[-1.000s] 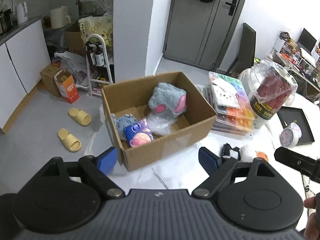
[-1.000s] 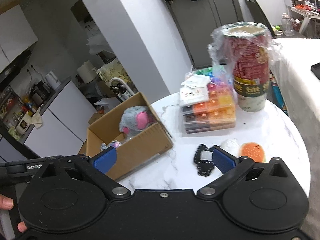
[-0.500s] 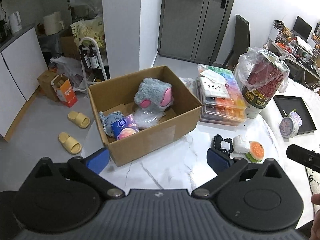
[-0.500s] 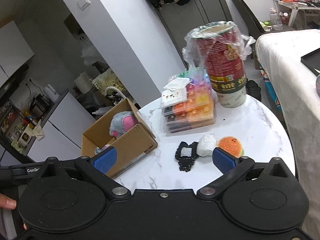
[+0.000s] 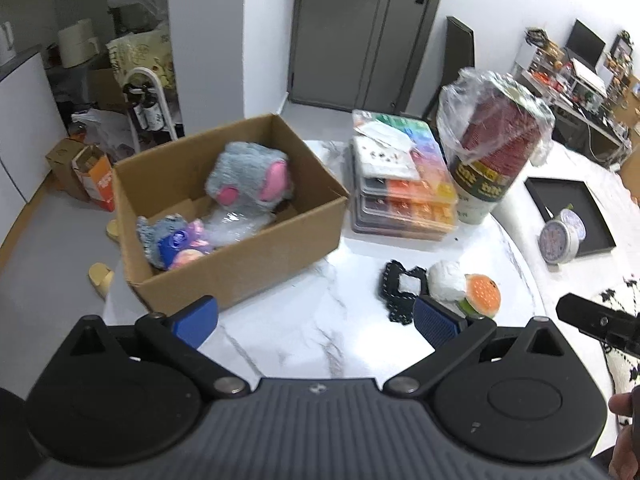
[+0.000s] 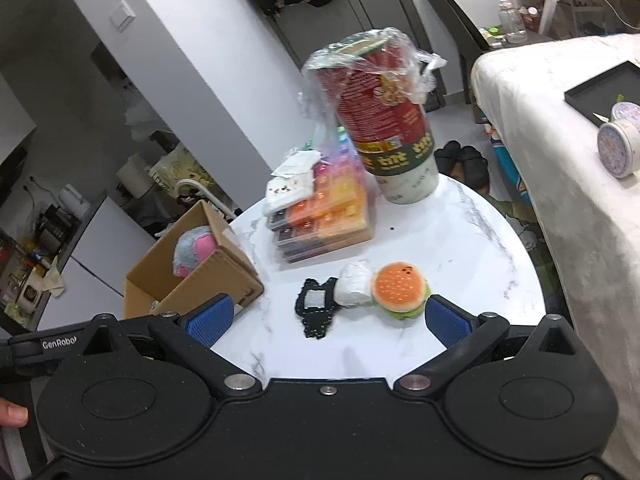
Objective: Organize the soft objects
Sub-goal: 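Withdraw both grippers from the box back toward the table, then lower the left gripper onto the black beaded strap and close it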
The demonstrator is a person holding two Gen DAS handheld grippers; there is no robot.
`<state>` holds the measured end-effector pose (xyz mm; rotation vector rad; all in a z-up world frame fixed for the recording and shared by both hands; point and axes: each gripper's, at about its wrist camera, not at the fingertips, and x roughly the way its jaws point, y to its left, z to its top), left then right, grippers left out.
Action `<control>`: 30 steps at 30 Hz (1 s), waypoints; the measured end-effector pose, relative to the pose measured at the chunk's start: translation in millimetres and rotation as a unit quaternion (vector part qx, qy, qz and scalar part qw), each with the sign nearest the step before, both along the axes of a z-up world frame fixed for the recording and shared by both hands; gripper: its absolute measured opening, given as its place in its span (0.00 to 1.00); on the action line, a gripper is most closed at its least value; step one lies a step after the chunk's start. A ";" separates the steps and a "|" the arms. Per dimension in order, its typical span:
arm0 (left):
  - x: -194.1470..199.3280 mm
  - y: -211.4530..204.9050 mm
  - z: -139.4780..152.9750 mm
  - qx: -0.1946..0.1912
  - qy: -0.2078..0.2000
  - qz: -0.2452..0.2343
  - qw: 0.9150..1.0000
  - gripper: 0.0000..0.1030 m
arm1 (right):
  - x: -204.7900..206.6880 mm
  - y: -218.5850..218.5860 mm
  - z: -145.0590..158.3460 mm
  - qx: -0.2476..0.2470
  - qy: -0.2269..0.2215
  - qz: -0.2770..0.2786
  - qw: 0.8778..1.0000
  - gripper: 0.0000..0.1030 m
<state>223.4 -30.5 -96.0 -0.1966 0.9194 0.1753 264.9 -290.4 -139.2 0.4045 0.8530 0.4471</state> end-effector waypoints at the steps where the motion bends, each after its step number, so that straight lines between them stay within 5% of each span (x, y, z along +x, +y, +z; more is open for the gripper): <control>1: 2.5 -3.1 -2.0 0.002 0.003 -0.003 1.000 1.00 | 0.8 -2.0 -1.0 0.000 0.001 -0.003 1.000 1.00; 14: 32.1 -29.4 -27.7 0.008 0.044 -0.023 0.999 1.00 | 16.1 -18.8 -19.6 -0.003 0.030 -0.048 0.998 1.00; 30: 70.6 -43.5 -63.6 -0.043 0.035 -0.028 0.998 0.90 | 31.4 -6.2 -46.9 -0.003 0.065 -0.047 0.997 0.92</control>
